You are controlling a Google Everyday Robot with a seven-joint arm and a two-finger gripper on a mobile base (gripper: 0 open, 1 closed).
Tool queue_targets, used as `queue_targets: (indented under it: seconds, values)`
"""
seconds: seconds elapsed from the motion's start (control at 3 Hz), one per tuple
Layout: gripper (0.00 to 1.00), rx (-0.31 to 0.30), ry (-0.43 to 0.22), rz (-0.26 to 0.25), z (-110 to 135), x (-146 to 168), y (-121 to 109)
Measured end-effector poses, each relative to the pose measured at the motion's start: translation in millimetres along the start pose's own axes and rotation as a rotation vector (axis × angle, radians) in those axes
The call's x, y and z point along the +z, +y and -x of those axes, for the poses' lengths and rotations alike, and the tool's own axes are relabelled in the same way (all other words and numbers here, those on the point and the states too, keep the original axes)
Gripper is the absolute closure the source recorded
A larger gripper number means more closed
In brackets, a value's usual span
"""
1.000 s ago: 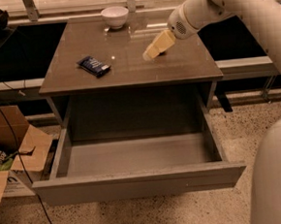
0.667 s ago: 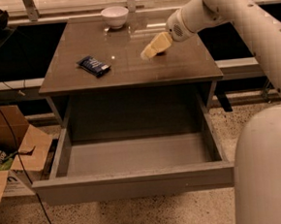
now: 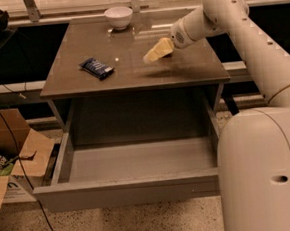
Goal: Place orange into top drawer
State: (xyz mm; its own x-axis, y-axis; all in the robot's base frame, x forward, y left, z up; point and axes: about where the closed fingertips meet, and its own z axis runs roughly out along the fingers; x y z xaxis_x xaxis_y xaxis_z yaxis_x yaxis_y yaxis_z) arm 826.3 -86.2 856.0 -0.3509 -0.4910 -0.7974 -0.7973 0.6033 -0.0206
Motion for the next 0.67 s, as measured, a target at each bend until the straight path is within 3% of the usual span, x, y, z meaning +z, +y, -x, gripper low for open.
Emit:
queue_targets:
  seconds: [0.67]
  values:
    - [0.00, 0.027, -0.008, 0.006, -4.0, 14.5, -13.0]
